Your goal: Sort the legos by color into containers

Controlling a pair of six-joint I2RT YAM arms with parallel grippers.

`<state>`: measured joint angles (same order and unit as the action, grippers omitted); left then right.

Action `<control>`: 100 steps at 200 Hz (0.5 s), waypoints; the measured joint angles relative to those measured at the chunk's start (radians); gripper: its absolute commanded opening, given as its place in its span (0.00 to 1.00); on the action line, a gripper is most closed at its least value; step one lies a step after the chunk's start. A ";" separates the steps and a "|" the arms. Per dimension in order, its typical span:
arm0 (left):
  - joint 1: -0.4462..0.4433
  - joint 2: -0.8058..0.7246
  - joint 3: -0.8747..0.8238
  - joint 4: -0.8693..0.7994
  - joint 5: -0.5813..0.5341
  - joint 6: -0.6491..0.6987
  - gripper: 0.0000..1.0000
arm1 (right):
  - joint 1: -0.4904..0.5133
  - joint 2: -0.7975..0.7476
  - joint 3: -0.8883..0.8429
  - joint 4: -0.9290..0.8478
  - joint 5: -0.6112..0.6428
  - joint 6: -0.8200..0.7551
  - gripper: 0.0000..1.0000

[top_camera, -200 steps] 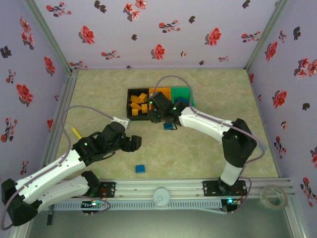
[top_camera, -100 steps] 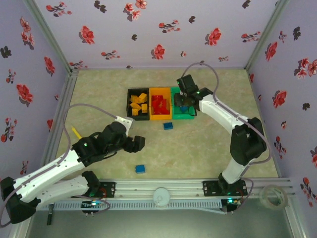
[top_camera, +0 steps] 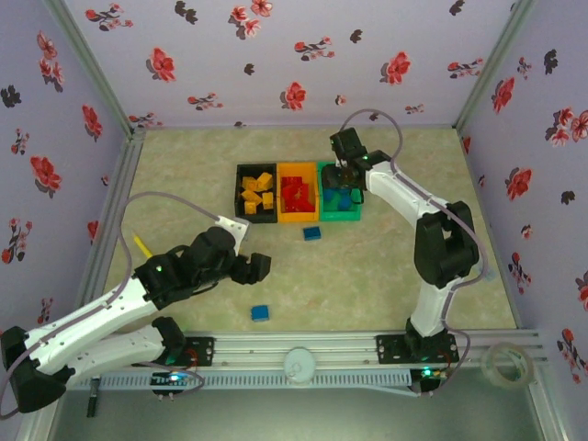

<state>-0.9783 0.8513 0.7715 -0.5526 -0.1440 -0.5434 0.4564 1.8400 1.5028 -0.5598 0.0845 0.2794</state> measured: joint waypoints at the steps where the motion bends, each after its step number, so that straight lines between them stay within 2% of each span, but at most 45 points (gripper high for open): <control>1: 0.000 0.000 0.000 0.000 0.000 0.000 0.82 | 0.000 0.000 0.000 0.000 0.000 0.000 0.58; 56: -0.003 0.023 0.000 -0.008 -0.014 -0.024 0.81 | 0.006 -0.066 -0.097 0.004 -0.007 0.001 0.58; 100: -0.037 0.077 -0.021 -0.055 -0.064 -0.204 0.80 | 0.039 -0.184 -0.218 0.013 -0.002 0.012 0.59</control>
<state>-1.0157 0.9287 0.7506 -0.6071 -0.2081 -0.7475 0.4957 1.6558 1.2846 -0.5472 0.0826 0.2916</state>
